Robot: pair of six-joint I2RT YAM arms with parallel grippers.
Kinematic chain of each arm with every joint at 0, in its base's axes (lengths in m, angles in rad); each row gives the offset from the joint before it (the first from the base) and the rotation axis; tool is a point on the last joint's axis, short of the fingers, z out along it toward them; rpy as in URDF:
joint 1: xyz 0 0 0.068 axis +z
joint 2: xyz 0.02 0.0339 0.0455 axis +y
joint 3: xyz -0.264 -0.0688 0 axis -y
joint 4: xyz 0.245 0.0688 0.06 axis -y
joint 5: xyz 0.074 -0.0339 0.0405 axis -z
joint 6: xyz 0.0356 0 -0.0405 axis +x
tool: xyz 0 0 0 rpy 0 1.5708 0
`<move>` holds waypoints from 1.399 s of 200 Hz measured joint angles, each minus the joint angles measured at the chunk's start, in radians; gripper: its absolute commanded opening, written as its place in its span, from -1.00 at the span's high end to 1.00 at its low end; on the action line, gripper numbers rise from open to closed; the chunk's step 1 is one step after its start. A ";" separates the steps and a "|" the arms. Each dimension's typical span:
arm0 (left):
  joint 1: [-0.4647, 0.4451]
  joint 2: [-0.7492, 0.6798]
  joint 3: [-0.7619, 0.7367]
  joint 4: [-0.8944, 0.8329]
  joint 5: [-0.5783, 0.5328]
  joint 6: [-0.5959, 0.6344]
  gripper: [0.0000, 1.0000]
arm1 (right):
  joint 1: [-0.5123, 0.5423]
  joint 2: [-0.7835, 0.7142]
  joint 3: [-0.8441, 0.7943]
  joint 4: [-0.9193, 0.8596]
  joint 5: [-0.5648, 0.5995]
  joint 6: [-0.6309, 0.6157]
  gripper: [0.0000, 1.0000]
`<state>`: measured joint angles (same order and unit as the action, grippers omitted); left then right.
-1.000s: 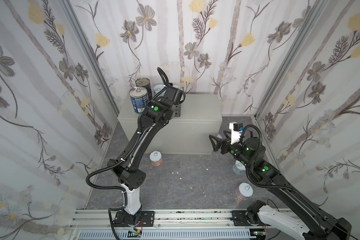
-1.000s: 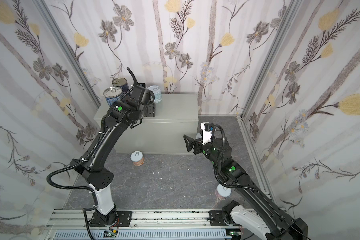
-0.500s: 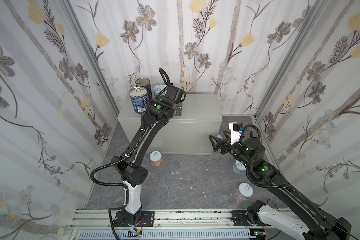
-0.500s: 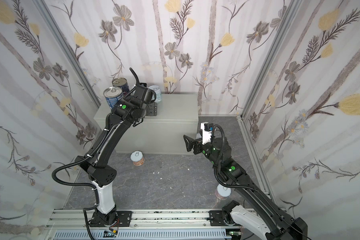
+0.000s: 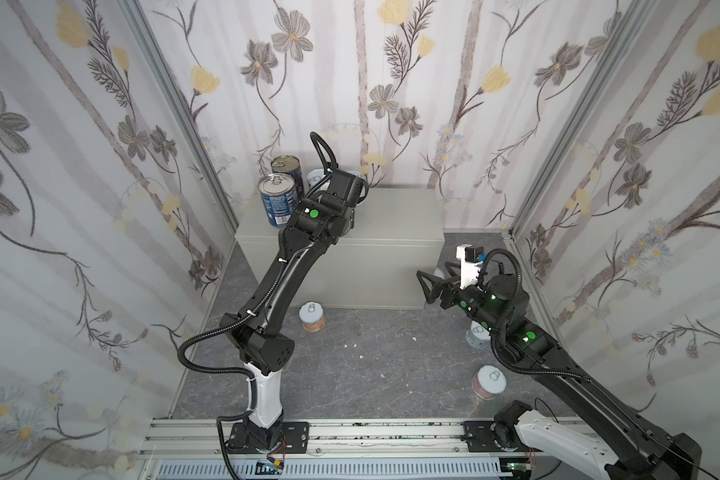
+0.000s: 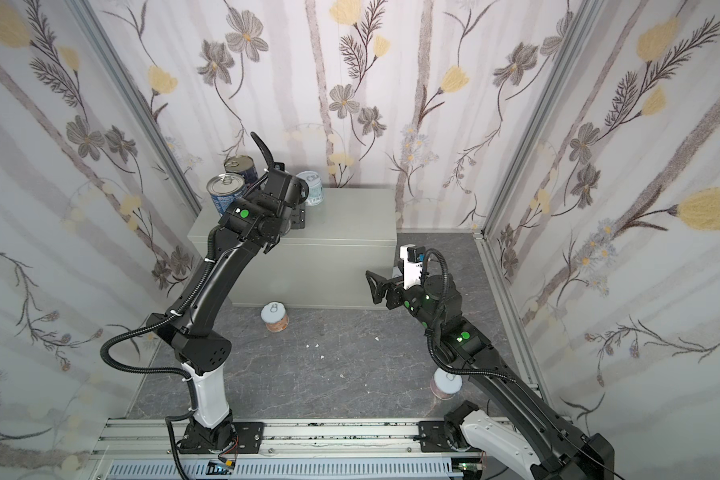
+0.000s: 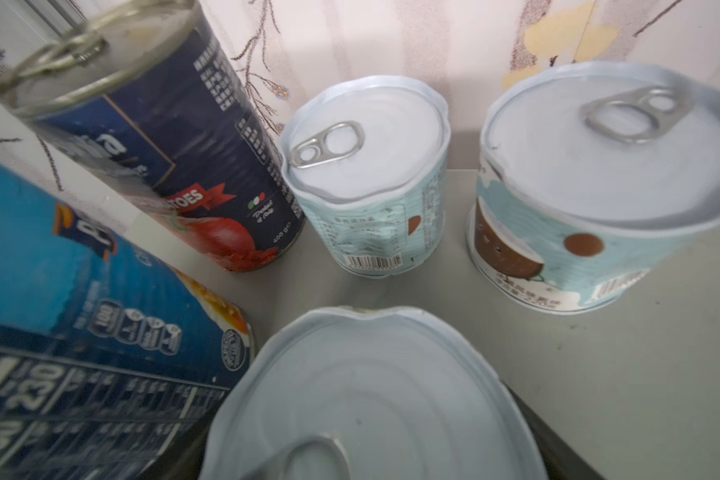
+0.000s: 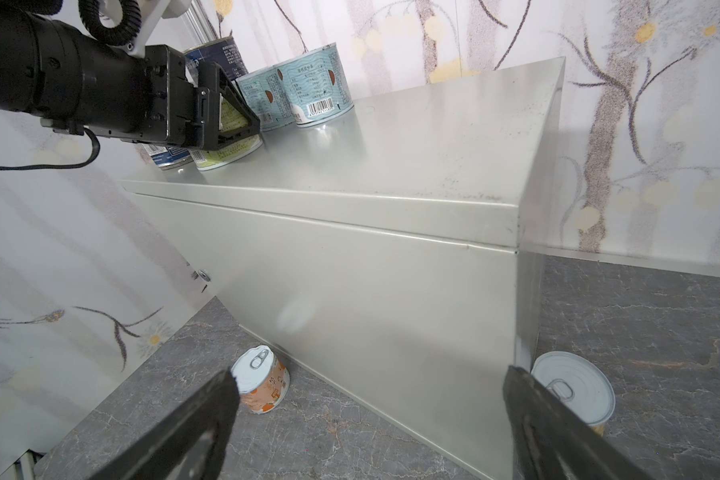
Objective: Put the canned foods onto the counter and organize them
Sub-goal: 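Lower the green-labelled can in front of the teal cans and release, then withdraw the left gripper from the cabinet down toward the orange floor can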
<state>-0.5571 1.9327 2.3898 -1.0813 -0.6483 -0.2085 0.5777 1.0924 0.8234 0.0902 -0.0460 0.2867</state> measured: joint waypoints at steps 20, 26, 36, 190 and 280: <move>0.005 0.006 0.000 0.000 -0.033 0.002 -0.66 | 0.000 0.000 0.002 0.001 0.000 0.000 -0.99; 0.005 0.009 0.000 0.002 -0.043 0.003 -0.66 | 0.000 0.000 0.002 0.000 0.000 0.000 -0.99; 0.005 0.012 0.000 0.007 -0.059 0.003 -0.66 | 0.000 0.002 0.003 0.000 0.000 0.000 -0.99; 0.004 0.024 0.036 0.020 -0.086 0.024 -0.98 | 0.003 0.015 0.026 -0.004 -0.011 0.000 -0.99; -0.086 -0.087 0.093 0.038 -0.137 0.026 -1.00 | 0.010 -0.053 0.037 -0.043 -0.011 0.001 -0.99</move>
<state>-0.6434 1.8462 2.4832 -1.0431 -0.7856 -0.1829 0.5880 1.0397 0.8600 0.0475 -0.0566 0.2874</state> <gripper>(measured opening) 0.997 0.996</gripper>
